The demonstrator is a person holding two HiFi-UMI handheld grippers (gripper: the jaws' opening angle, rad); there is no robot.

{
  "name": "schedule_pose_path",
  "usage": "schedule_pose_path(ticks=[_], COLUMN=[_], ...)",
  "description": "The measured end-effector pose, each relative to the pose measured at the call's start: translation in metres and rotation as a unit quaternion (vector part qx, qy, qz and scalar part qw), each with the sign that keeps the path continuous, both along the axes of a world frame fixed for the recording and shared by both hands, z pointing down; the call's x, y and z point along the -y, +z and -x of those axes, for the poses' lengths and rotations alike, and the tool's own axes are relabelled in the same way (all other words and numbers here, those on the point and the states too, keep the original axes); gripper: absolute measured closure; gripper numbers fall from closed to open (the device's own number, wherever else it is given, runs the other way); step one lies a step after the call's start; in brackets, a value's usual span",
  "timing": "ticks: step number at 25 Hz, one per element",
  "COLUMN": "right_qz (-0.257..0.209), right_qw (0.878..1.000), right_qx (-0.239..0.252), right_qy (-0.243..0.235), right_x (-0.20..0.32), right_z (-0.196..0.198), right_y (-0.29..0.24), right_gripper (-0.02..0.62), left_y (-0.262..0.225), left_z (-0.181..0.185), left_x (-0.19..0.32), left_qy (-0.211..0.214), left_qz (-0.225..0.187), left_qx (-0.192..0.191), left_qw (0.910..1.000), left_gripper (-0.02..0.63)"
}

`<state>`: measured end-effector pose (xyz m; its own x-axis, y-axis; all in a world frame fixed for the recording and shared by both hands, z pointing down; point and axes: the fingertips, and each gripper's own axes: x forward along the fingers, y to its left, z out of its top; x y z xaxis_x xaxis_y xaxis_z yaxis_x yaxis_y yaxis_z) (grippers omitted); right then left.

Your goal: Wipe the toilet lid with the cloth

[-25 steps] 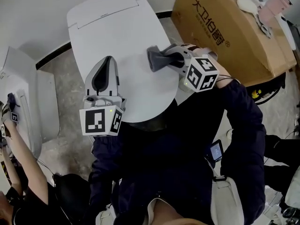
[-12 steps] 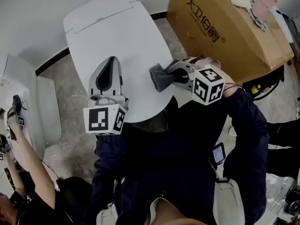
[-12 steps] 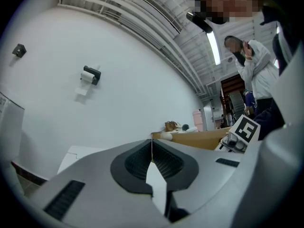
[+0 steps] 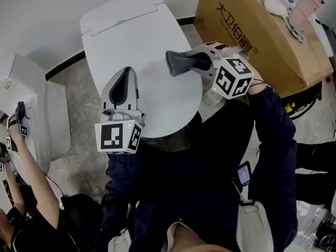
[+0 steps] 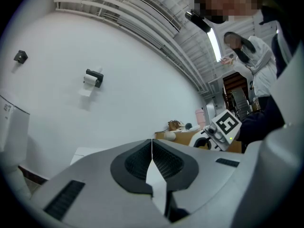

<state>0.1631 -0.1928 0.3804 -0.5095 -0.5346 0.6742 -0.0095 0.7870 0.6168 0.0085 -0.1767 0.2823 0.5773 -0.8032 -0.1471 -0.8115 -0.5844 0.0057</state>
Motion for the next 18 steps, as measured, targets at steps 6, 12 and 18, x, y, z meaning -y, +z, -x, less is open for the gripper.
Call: schedule_pose_path(ticks=[6,12,18], right_qz=[-0.071,-0.101,-0.156], right_qw=[0.997,0.994,0.987], right_qx=[-0.001,-0.017,-0.032], right_qy=[0.024,0.040,0.036], right_x=[0.091,0.180,0.252], right_z=[0.010,0.027,0.056], right_y=[-0.023,-0.019,-0.009], right_gripper=[0.517,0.517,0.517], left_y=[0.000,0.005,0.009], left_z=[0.014,0.023,0.038], left_x=[-0.002,0.000,0.006], left_qy=[-0.026,-0.045,-0.077], left_qz=[0.000,0.003,0.010], left_qx=[0.003,0.016,0.022], left_qw=[0.9997,0.9989,0.9968], left_gripper=[0.589,0.589,0.589])
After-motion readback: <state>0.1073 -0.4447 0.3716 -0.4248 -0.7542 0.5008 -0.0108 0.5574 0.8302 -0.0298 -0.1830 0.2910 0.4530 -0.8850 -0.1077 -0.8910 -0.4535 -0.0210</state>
